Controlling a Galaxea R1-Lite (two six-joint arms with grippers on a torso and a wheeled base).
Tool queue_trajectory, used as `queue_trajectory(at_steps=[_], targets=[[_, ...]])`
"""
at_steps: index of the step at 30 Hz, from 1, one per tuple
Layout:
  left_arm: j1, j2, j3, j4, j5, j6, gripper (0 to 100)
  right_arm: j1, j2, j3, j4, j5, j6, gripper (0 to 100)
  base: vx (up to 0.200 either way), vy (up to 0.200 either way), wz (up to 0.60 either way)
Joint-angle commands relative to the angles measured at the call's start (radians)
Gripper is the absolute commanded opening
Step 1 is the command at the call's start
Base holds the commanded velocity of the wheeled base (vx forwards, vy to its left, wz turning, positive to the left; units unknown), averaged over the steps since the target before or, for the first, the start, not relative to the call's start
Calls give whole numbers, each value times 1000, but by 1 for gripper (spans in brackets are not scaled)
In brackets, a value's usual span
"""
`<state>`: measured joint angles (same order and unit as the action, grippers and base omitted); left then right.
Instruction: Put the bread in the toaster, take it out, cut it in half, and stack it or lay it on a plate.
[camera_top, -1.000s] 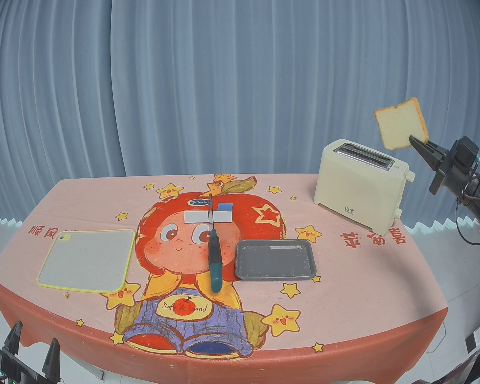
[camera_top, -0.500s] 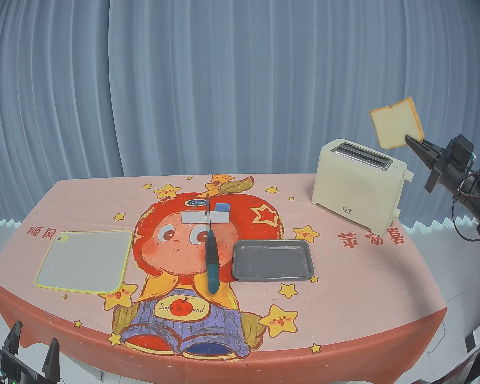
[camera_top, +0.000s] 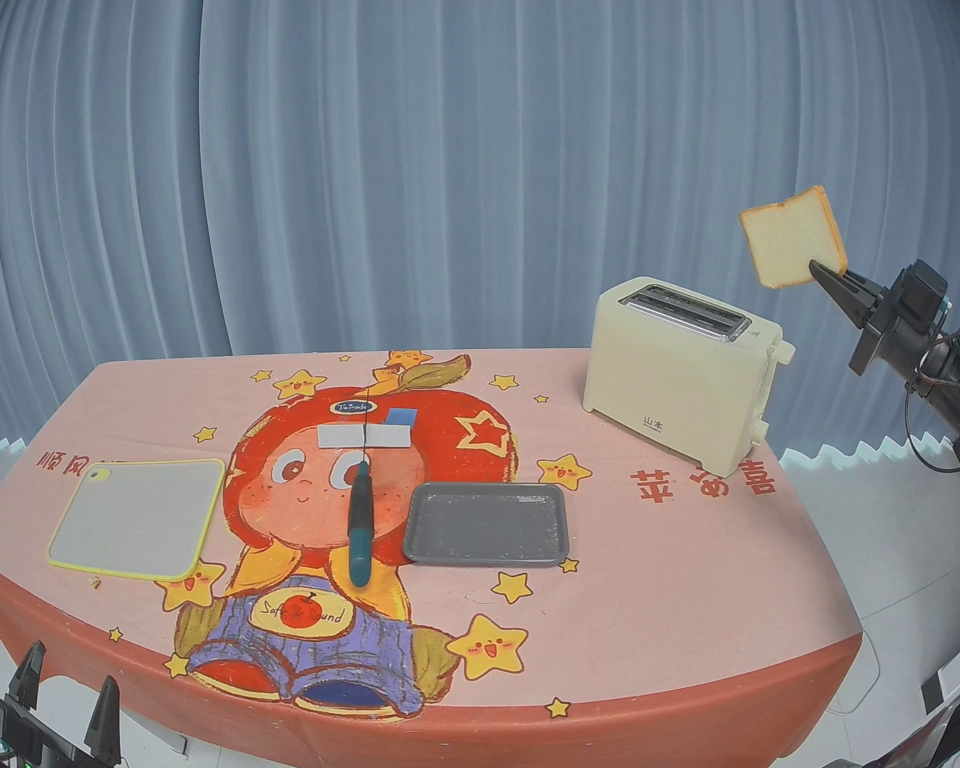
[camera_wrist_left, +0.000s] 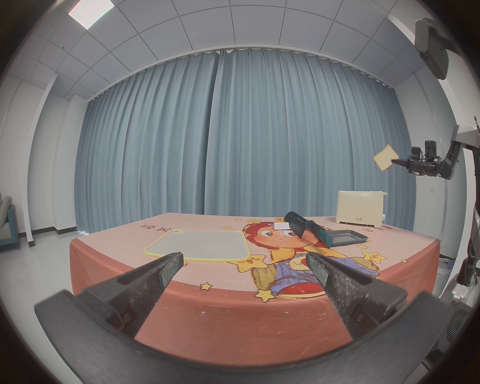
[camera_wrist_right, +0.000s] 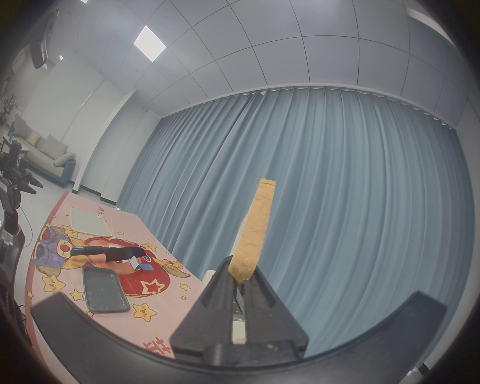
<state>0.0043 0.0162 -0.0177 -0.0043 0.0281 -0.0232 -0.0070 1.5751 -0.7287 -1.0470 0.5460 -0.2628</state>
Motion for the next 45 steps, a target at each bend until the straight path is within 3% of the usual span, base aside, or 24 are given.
queue_trajectory(at_steps=[1, 23, 29, 40, 45], targets=[[0, -1, 18, 0, 0, -1, 100, -2, 3, -14, 2, 2, 0, 0, 0, 0, 0], [0, -1, 18, 0, 0, 0, 100, -22, 95, -161, 10, 3, 60, 0, 0, 0, 0], [0, -1, 18, 0, 0, 0, 100, -28, 89, -221, 142, 3, 68, 0, 0, 0, 0], [0, -1, 18, 0, 0, 0, 100, -34, 105, -273, 162, 3, 68, 0, 0, 0, 0], [0, -1, 18, 0, 0, 0, 100, -37, 109, -313, 232, 3, 68, 0, 0, 0, 0]])
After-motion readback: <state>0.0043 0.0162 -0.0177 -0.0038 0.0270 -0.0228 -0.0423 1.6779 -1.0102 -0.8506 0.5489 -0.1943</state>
